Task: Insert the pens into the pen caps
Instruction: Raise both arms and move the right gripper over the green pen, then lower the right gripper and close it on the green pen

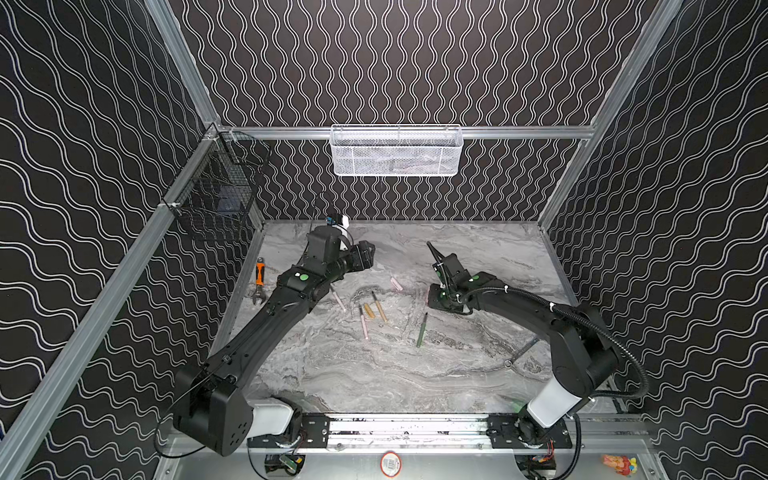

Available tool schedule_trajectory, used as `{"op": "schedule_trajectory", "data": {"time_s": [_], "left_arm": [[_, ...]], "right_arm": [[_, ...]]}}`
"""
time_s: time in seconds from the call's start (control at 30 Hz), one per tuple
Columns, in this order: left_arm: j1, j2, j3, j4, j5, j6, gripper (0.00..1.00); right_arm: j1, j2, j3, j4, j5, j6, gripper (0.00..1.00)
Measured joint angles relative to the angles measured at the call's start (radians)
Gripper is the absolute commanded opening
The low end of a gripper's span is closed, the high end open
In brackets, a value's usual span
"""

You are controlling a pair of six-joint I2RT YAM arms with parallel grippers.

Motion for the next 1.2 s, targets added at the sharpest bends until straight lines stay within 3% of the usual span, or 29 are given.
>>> {"op": "schedule_trajectory", "data": {"time_s": [0.4,0.63,0.97,1.2], "left_arm": [[-0.074,0.034,0.000,-0.001,0.022,0.047,0.76],[-0.110,0.029,-0.004,-0.006,0.012,0.047,0.77],[-0.114,-0.015,-0.004,-0.028,-0.090,0.048,0.79],[-0.114,-0.031,-0.004,-0.033,-0.136,0.067,0.80]], "right_arm": [[0.066,0.024,-0.018,-0.051,-0.005,0.085,0.42],[0.070,0.058,0.005,-0.054,0.020,0.106,0.38],[0.117,0.126,0.029,-0.071,0.047,0.151,0.28],[0.136,0.179,0.055,-0.084,0.053,0.166,0.27]]}}
